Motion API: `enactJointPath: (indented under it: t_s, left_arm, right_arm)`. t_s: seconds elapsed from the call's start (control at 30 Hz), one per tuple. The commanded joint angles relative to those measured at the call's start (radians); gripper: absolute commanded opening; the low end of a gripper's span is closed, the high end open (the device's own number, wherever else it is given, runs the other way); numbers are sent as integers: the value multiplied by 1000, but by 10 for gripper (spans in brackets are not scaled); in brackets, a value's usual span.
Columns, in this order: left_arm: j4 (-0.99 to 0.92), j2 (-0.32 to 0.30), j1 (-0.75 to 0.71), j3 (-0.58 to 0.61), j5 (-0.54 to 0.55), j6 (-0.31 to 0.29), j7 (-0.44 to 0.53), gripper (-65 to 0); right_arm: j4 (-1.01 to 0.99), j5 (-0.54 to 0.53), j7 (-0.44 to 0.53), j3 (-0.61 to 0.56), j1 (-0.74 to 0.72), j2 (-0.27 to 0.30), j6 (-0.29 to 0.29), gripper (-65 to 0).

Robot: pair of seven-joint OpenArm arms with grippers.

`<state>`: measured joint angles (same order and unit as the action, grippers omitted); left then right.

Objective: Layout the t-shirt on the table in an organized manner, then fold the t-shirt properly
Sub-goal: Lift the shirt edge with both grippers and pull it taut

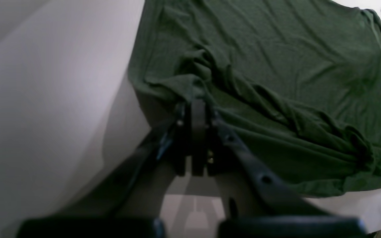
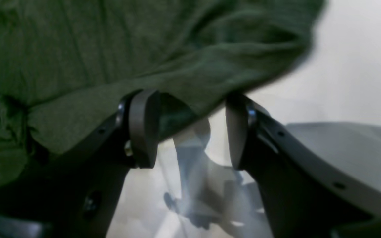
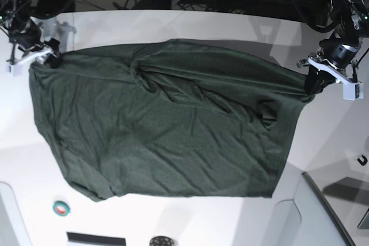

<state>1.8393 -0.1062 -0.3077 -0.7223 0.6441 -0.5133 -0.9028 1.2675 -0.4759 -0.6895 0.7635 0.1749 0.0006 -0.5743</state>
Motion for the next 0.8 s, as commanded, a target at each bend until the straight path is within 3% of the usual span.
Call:
enactJointPath:
  t_s: [0.0,0.1,0.4,0.47,0.6,0.77]
  left_arm:
    - [20,-13,2,-3,19,-5,21,-650]
    - [20,-13,3,-3,19,-5,21,-650]
    - [20,-13,3,-3,19,-5,21,-650]
    - [20,-11,5,-3,19,-5,21,-650]
    - [20,-11,5,-3,19,-5,21,-650]
    - [20,-10,12,-3,19,-5,21,-650]
  right_arm:
    - [7,-1,-9,-2,-1,3,-6,-371]
    - [7,-1,-11,-2,-1,0,-6,-416]
    - [7,-1,-63,-2,-1,0,-6,-422]
    - [8,-1,-65,-2,-1,-1,-6,-467]
    - [16,-1,-85,-2,1,-1,-6,-624]
    - [25,-1,-180,-2,-30,0,-6,-629]
